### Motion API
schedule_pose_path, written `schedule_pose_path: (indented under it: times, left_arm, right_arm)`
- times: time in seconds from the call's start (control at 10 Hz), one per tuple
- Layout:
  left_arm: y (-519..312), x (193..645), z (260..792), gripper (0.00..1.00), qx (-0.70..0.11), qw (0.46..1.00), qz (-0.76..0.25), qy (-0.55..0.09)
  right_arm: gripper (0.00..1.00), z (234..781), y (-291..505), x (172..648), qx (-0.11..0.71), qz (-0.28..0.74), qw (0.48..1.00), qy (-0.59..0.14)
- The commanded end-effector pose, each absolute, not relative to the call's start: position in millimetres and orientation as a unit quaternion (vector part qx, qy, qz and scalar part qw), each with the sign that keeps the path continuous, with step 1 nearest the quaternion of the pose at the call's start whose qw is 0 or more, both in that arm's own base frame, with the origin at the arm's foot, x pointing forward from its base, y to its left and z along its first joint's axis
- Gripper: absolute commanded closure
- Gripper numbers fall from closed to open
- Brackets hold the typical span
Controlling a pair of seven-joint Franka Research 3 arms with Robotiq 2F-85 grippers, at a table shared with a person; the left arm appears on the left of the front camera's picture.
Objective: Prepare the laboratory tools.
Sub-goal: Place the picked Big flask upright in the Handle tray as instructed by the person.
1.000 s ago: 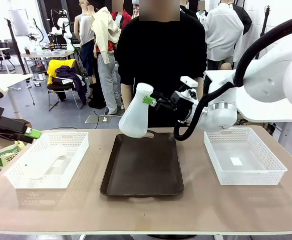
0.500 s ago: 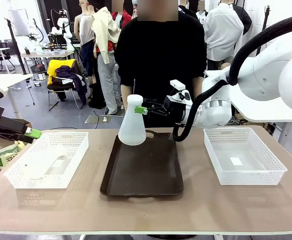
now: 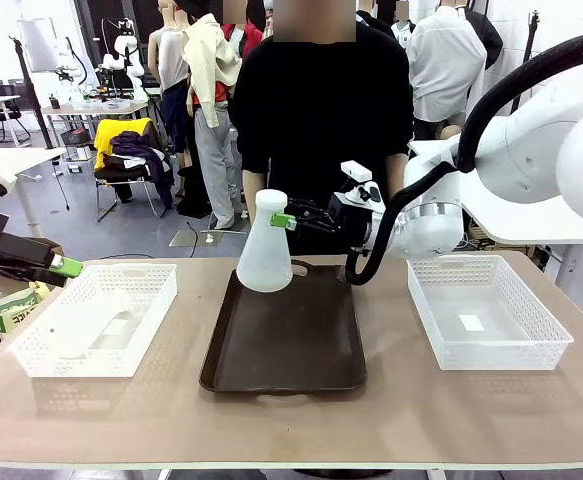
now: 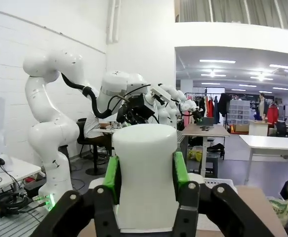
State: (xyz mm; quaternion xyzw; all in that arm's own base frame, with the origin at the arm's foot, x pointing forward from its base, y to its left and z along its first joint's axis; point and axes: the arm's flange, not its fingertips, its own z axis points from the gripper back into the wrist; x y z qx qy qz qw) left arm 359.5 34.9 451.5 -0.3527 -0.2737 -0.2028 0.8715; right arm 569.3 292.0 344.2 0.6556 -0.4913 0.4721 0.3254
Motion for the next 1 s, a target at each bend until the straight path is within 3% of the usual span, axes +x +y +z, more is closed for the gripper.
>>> schedule_pose_path:
  times: [0.0,0.9]
  left_arm:
    - [36,360,448,0.00,-0.361,0.863,-0.209,-0.284]
    - [36,360,448,0.00,-0.361,0.863,-0.209,-0.284]
  right_arm:
    - [1.00,329,286,587,0.651,0.453,0.345,-0.501]
    - [1.00,280,304,626,0.606,0.444,0.413,-0.515]
